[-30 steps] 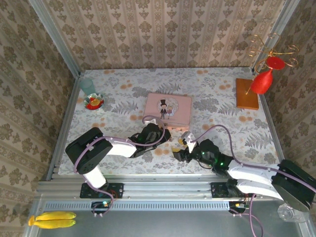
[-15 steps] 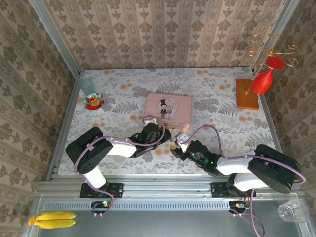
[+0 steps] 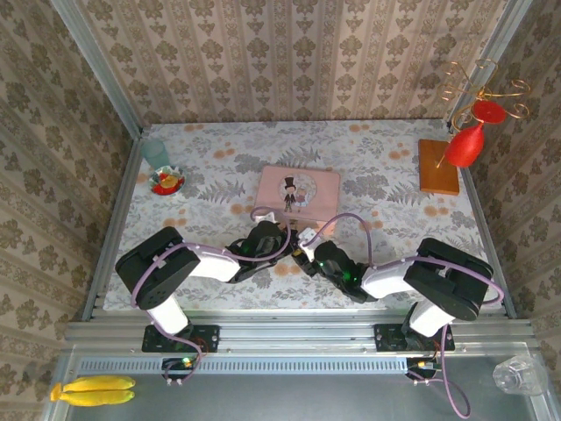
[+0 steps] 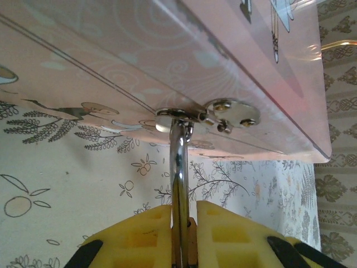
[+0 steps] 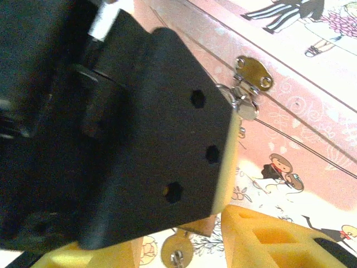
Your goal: Unlock the padlock with the key
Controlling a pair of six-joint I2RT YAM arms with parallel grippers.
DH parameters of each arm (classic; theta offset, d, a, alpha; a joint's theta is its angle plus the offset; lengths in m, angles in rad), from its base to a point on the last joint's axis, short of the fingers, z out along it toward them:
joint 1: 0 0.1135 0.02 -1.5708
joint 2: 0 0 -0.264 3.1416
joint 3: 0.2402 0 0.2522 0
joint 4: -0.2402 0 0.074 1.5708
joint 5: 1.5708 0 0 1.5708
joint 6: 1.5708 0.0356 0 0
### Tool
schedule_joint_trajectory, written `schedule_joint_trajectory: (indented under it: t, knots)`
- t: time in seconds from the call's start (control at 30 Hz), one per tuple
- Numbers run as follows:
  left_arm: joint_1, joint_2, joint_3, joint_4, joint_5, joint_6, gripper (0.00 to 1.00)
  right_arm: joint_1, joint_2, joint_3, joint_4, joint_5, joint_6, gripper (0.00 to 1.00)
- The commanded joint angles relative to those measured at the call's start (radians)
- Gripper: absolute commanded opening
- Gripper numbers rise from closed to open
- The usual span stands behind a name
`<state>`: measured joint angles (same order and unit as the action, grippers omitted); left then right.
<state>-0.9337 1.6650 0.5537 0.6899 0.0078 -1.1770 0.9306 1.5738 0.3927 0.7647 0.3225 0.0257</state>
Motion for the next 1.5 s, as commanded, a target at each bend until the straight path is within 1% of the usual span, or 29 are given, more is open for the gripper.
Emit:
schedule_joint_trajectory:
  t: [0.0, 0.07, 0.27, 0.4, 0.5, 0.6, 0.77, 0.93, 1.0, 1.1, 1.17, 1.23, 1.33, 1.4, 1.47]
  knots:
    - [0.008, -0.055, -0.003, 0.112, 0.021, -0.006, 0.00, 0.004, 0.009, -0.011, 0.029, 0.076, 0.001, 0.45]
    - [0.015, -0.055, -0.006, 0.116, 0.021, -0.008, 0.00, 0.005, 0.012, -0.011, 0.020, 0.076, -0.004, 0.46]
    - [0.016, -0.053, 0.002, 0.110, 0.031, -0.001, 0.00, 0.005, 0.056, 0.013, 0.003, 0.129, -0.004, 0.45]
    - [0.021, -0.063, -0.006, 0.106, 0.028, 0.002, 0.00, 0.010, 0.074, 0.024, 0.007, 0.193, 0.006, 0.45]
    - [0.021, -0.070, -0.005, 0.098, 0.029, 0.006, 0.00, 0.010, 0.074, 0.024, 0.015, 0.207, 0.009, 0.44]
    - [0.018, -0.067, -0.005, 0.099, 0.030, 0.005, 0.00, 0.011, 0.068, 0.039, -0.009, 0.198, 0.014, 0.37]
    - [0.016, -0.065, -0.002, 0.102, 0.030, 0.004, 0.00, 0.017, 0.069, 0.061, -0.031, 0.237, 0.029, 0.32]
    - [0.014, -0.064, -0.006, 0.100, 0.029, 0.005, 0.00, 0.022, 0.066, 0.083, -0.065, 0.230, 0.052, 0.20]
    - [0.014, -0.063, -0.006, 0.100, 0.027, 0.005, 0.00, 0.024, 0.059, 0.084, -0.074, 0.235, 0.080, 0.14]
    - [0.013, -0.066, -0.008, 0.095, 0.023, 0.006, 0.00, 0.024, 0.040, 0.084, -0.098, 0.231, 0.137, 0.09]
    - [0.013, -0.067, -0.008, 0.093, 0.021, 0.009, 0.00, 0.023, 0.027, 0.079, -0.099, 0.201, 0.170, 0.07]
    - [0.014, -0.065, -0.009, 0.093, 0.020, 0.011, 0.00, 0.017, 0.013, 0.070, -0.091, 0.123, 0.196, 0.06]
    - [0.015, -0.062, -0.011, 0.092, 0.018, 0.013, 0.00, -0.007, -0.009, 0.061, -0.084, -0.027, 0.269, 0.04]
    - [0.015, -0.063, -0.015, 0.088, 0.008, 0.015, 0.00, -0.043, -0.015, 0.054, -0.076, -0.128, 0.366, 0.03]
    - [0.014, -0.065, -0.019, 0.079, -0.003, 0.014, 0.00, -0.077, -0.001, 0.036, -0.015, -0.206, 0.466, 0.02]
